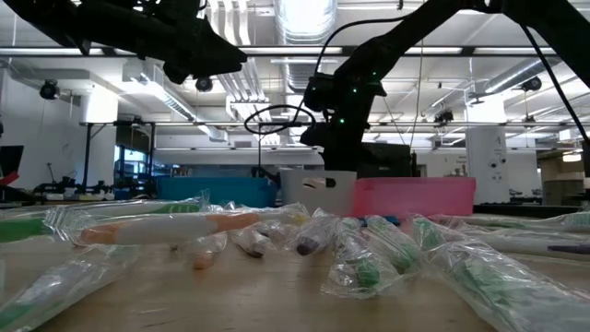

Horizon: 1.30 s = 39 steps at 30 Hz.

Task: Pick & Place Toothbrushes
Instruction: Put the orange toothbrush into the white bin, then put the green toothbrush into the blue bin

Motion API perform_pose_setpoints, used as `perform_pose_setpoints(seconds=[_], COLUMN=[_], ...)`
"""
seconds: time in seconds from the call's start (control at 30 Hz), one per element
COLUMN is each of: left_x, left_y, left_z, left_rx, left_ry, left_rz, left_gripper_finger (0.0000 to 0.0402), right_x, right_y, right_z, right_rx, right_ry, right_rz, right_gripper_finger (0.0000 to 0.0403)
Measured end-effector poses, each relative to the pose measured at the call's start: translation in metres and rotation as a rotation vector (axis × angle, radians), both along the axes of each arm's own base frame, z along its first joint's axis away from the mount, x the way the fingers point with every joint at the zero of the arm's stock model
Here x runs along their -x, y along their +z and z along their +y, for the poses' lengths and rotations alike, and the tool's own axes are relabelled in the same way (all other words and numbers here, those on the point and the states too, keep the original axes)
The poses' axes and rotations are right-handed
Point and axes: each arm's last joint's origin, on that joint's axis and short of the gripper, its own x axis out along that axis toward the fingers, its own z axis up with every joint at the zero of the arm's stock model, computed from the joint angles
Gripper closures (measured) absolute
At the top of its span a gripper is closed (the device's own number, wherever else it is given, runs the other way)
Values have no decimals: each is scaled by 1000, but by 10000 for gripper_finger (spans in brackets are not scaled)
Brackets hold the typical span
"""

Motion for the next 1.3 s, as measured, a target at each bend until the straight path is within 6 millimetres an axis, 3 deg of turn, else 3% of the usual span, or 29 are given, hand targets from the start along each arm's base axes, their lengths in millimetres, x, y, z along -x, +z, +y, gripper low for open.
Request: perform_pose_setpoints(seconds=[0.43, 0.63, 0.83, 1.13, 1.3], left_x=[0, 0, -1, -3, -3], left_y=[-4, -4, 9, 19, 20], left_z=[0, 0, -2, -20, -33], left_rx=[2, -9, -67, -90, -94], left_ry=[0, 0, -42, -463, -564], left_rz=[41, 49, 20, -82, -92], left_gripper_finger=[204, 204, 204, 204, 204], right_x=[0, 3, 11, 35, 54], right_y=[1, 13, 44, 110, 147], right_z=[1, 3, 7, 21, 35], right_rx=[-33, -20, 31, 139, 211], right_ry=[34, 59, 75, 100, 144], right_rz=[-16, -32, -97, -244, -328], right_gripper_finger=[261, 205, 168, 145, 151])
